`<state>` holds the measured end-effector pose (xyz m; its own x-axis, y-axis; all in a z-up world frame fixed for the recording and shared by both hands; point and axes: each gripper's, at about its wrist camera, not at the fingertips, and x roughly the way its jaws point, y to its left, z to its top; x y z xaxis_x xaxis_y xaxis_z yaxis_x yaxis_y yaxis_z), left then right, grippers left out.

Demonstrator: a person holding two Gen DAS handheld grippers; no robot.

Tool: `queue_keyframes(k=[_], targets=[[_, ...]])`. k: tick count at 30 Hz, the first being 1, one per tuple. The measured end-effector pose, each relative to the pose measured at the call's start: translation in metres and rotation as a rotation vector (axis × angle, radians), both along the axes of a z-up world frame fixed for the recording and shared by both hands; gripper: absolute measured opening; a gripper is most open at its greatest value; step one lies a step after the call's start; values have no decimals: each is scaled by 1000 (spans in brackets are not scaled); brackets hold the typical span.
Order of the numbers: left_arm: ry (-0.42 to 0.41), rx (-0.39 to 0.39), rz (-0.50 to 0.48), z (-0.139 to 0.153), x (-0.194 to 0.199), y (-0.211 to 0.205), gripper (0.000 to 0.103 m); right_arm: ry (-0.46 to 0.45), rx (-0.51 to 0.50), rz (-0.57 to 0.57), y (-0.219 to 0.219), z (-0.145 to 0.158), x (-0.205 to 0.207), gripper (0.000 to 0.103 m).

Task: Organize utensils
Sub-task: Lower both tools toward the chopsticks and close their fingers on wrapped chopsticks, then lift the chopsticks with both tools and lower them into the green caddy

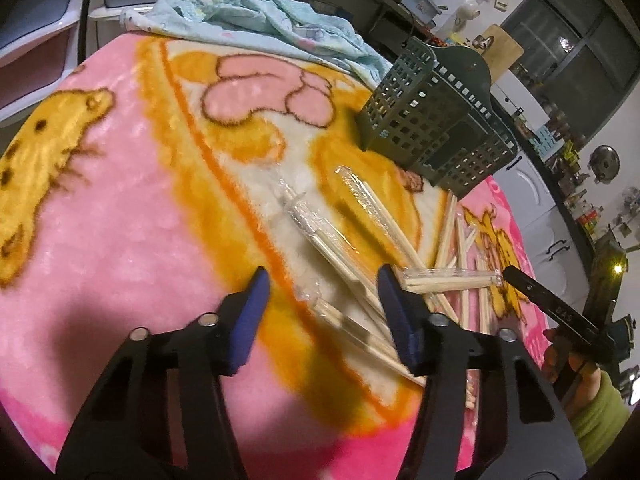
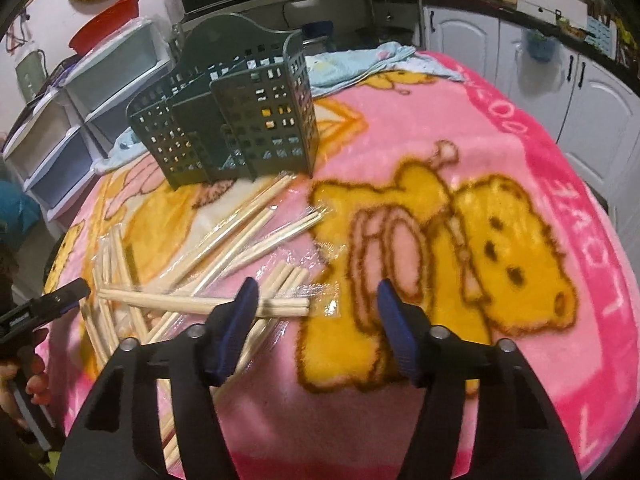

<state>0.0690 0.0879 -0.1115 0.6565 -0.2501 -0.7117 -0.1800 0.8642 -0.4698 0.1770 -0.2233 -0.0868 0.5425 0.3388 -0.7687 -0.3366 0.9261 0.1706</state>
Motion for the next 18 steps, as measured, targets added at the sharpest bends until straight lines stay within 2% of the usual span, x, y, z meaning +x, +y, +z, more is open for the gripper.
queue_keyframes(k=[2,5,7,9,10,13,18], targets=[[5,7,4,-1,2,2,31,16,18,15,1,-3,2,46],[12,21,10,-3,1,4,19,42,38,22,1,-7,5,33],[14,23,13,-4,1,7,16,53,54,22,0,-9,5,26],[9,26,9,-3,1,8,8,53,71,24,-2,-9,5,9],[8,26,5,-3,1,7,5,44,84,25,-4,-8,4,6],[-9,30,-7,1,0,7,4,17,94,35,-5,-1,1,2],[-87,67,-16,28,-4,9,3,-61,76,70,1,19,-7,1]])
